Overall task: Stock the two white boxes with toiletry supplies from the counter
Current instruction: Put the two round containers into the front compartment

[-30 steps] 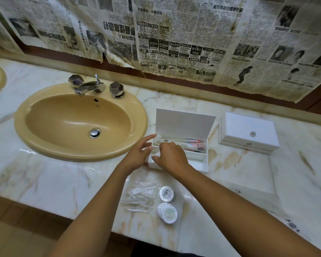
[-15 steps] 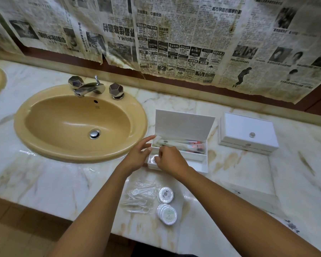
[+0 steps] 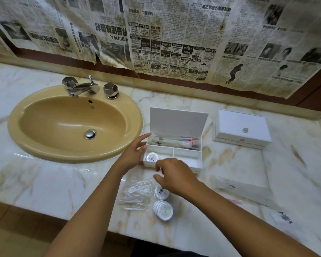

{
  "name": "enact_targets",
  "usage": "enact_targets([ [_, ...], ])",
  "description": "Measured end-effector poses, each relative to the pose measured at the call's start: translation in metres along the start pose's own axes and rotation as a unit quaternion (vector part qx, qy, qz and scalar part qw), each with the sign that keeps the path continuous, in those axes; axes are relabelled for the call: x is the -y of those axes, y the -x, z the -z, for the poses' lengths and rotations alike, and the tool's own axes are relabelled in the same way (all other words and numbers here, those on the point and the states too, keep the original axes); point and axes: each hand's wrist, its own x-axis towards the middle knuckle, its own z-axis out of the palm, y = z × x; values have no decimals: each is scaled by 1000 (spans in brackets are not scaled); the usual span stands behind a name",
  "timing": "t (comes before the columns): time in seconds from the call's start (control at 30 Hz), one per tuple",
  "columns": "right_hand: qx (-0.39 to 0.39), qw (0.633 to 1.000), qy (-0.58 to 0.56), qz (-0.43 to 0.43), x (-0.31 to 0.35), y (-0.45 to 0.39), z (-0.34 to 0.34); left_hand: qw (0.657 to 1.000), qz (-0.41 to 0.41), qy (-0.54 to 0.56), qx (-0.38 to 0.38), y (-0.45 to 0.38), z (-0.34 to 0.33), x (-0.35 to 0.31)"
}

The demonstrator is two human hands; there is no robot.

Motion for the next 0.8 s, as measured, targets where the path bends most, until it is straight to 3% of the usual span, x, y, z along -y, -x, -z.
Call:
enact_targets([
  [0.23, 61, 997, 40, 2, -5, 14, -20, 1000, 11, -4, -6, 1, -2, -1],
  [0.8, 91, 994, 54, 1, -3, 11, -33, 1000, 10, -9, -5, 3, -1, -4],
])
